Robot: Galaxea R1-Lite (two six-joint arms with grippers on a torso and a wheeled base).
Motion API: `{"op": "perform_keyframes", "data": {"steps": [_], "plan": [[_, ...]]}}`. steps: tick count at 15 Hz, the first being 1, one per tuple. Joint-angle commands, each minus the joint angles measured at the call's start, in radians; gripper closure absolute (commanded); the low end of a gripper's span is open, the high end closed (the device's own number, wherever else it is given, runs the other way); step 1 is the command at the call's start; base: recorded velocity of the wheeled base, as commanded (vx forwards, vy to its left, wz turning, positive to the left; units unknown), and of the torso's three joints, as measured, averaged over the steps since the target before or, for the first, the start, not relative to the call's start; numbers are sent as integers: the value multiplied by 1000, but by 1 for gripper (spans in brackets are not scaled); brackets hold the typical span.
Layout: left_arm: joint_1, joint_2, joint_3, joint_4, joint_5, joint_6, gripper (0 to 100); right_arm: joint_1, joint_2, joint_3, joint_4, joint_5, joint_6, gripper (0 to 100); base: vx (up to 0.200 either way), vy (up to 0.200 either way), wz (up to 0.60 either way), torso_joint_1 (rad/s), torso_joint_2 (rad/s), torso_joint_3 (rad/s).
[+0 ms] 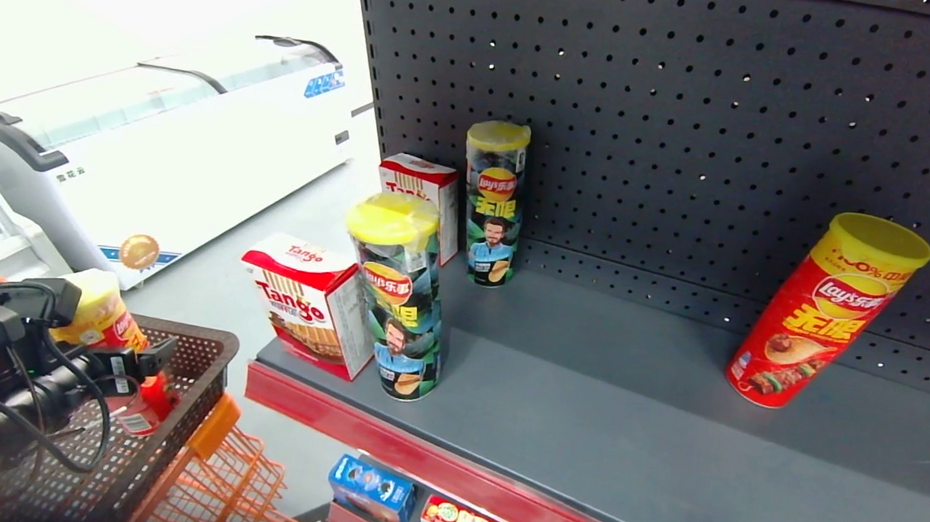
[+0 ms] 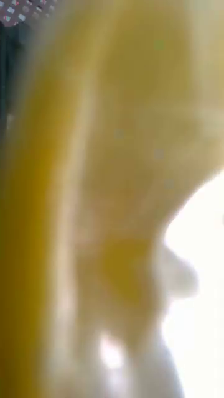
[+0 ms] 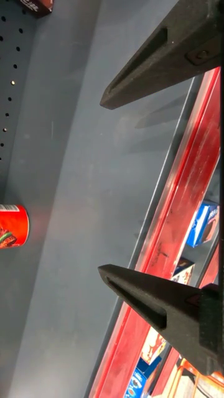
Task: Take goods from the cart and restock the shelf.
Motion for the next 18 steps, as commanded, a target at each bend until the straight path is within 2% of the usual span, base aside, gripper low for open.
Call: {"op": "perform_keyframes", "data": {"steps": [1, 2, 3, 6, 8, 11, 14, 16, 18], "plan": [[-6, -13, 2, 5, 1, 0, 0, 0, 1, 0, -1, 0, 0, 0, 0, 0, 0, 0, 0, 0], [-5, -13, 9, 5, 1, 1, 0, 0, 1, 0, -1, 0, 0, 0, 0, 0, 0, 0, 0, 0], [-5, -13, 9, 7, 1, 1, 100, 0, 1, 0, -1, 0, 0, 0, 0, 0, 0, 0, 0, 0], [-6, -11, 6, 5, 1, 11, 100, 0, 1, 0, -1, 0, 0, 0, 0, 0, 0, 0, 0, 0], [-6, -11, 3, 5, 1, 35, 100, 0, 1, 0, -1, 0, 0, 0, 0, 0, 0, 0, 0, 0], [-22, -16, 12, -4, 1, 40, 100, 0, 1, 0, -1, 0, 0, 0, 0, 0, 0, 0, 0, 0], [-35, -125, 3, 17, -17, 52, 100, 0, 1, 0, -1, 0, 0, 0, 0, 0, 0, 0, 0, 0], [-51, -249, 11, 94, -63, 52, 100, 0, 1, 0, -1, 0, 0, 0, 0, 0, 0, 0, 0, 0], [-81, -315, -6, 108, -60, 49, 100, 0, 1, 0, -1, 0, 0, 0, 0, 0, 0, 0, 0, 0]]}}
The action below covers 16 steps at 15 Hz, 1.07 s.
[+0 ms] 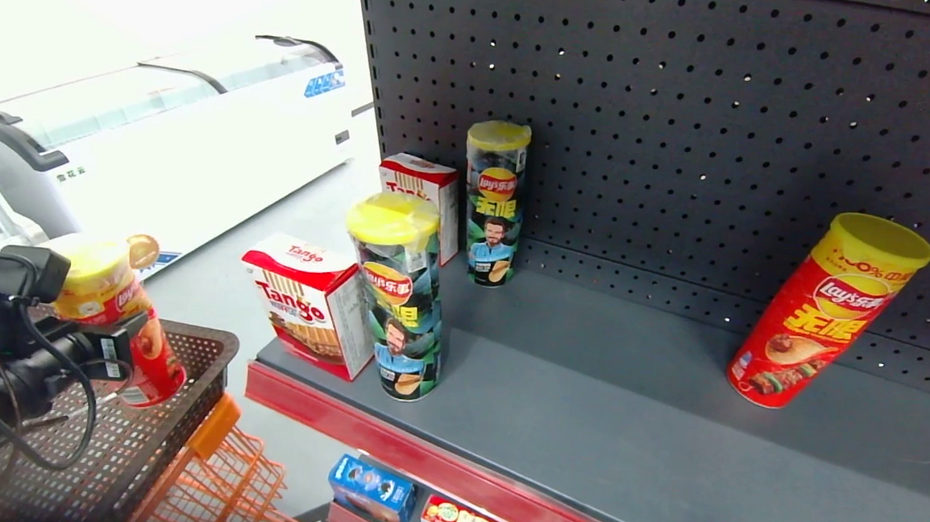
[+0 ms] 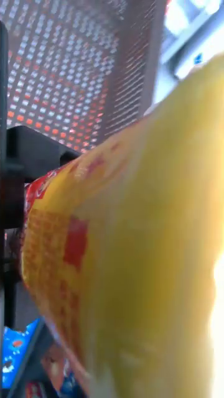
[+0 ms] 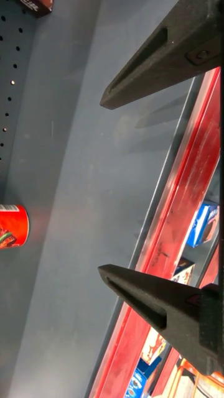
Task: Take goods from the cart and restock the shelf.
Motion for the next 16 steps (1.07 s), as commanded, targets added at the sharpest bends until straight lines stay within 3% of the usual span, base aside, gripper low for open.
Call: {"op": "perform_keyframes", "data": {"steps": [1, 3, 5, 6, 10, 13, 16], "plan": [[-34, -153, -22, 25, -6, -2, 100, 0, 1, 0, 0, 0, 0, 0, 0, 0, 0, 0, 0, 0], [-82, -222, -37, 102, -3, -7, 100, 0, 1, 0, 0, 0, 0, 0, 0, 0, 0, 0, 0, 0], [-109, -327, -99, 289, -1, -20, 100, 0, 1, 0, 0, 0, 0, 0, 0, 0, 0, 0, 0, 0], [-157, -383, -116, 362, -11, -22, 100, 0, 1, 0, 0, 0, 0, 0, 0, 0, 0, 0, 0, 0], [-372, -499, -105, 447, -49, -89, 100, 0, 1, 0, 0, 0, 0, 0, 0, 0, 0, 0, 0, 0], [-467, -549, -82, 450, -107, -115, 100, 0, 1, 0, 0, 0, 0, 0, 0, 0, 0, 0, 0, 0], [-557, -604, -65, 473, -107, -117, 100, 0, 1, 0, 0, 0, 0, 0, 0, 0, 0, 0, 0, 0]]}}
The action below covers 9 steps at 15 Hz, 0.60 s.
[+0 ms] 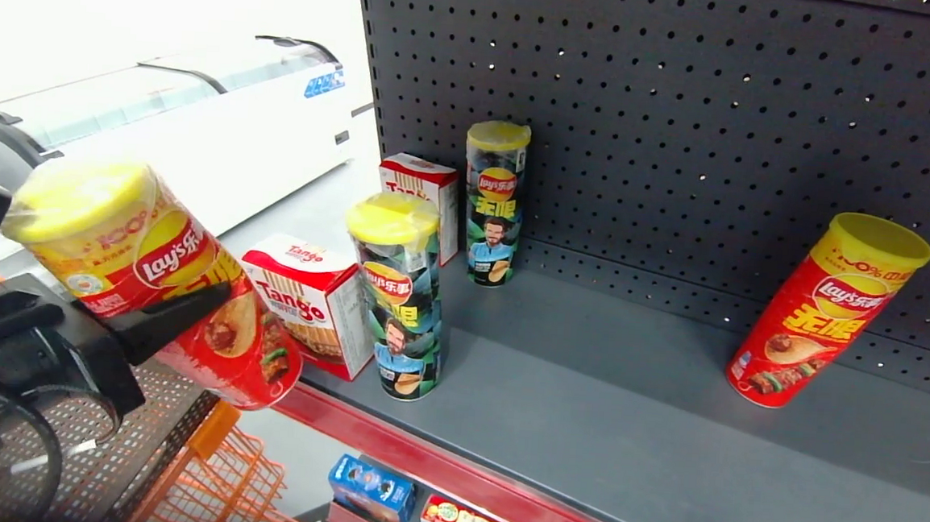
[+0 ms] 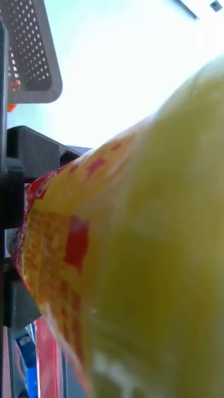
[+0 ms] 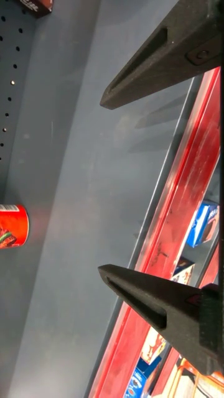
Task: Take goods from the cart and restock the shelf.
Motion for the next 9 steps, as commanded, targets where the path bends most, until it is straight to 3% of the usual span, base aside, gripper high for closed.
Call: {"op": "perform_keyframes", "data": {"steps": [1, 2, 4, 6, 9], "plan": [[-72, -67, -2, 44, 2, 0, 100, 0, 1, 0, -1, 0, 0, 0, 0, 0, 0, 0, 0, 0], [-95, -116, -29, 152, -1, 0, 100, 0, 1, 0, -1, 0, 0, 0, 0, 0, 0, 0, 0, 0], [-151, -158, -54, 262, -1, 2, 100, 0, 1, 0, -1, 0, 0, 0, 0, 0, 0, 0, 0, 0], [-167, -161, -57, 265, -7, 2, 100, 0, 1, 0, -1, 0, 0, 0, 0, 0, 0, 0, 0, 0], [-277, -161, -57, 271, -7, 2, 100, 0, 1, 0, -1, 0, 0, 0, 0, 0, 0, 0, 0, 0]]}}
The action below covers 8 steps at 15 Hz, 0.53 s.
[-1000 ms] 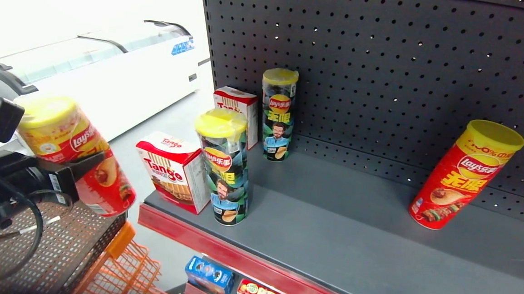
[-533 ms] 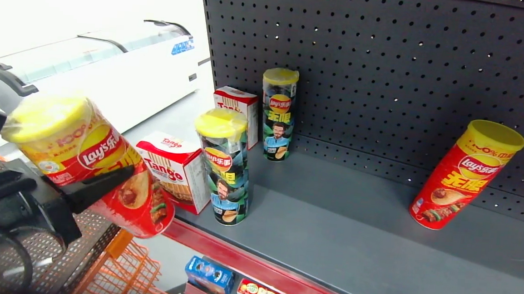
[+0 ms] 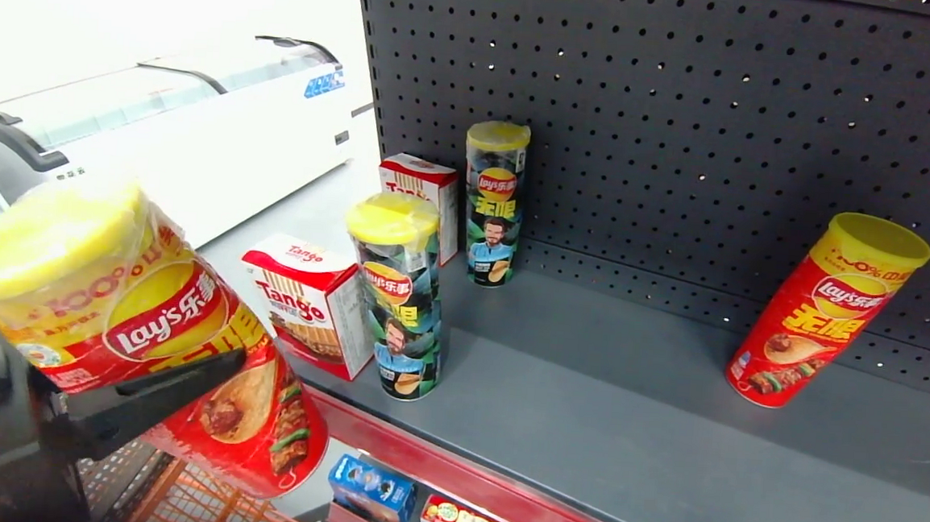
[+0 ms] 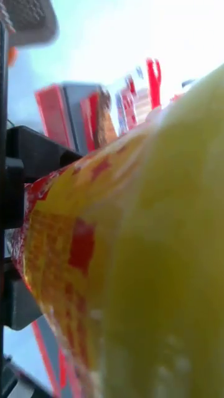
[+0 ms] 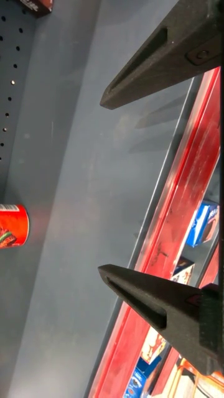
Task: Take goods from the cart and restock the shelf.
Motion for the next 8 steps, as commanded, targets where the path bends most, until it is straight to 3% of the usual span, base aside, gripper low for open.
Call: {"op": "perform_keyframes", "data": {"steps": [1, 5, 8], "plan": [[-79, -6, -6, 3, 0, 0, 100, 0, 1, 0, -1, 1, 0, 0, 0, 0, 0, 0, 0, 0], [-167, -4, -45, 8, -36, 2, 100, 0, 1, 0, -1, 1, 0, 0, 0, 0, 0, 0, 0, 0], [-168, -6, -33, 11, -100, 5, 100, 0, 1, 0, -1, 1, 0, 0, 0, 0, 0, 0, 0, 0]]}}
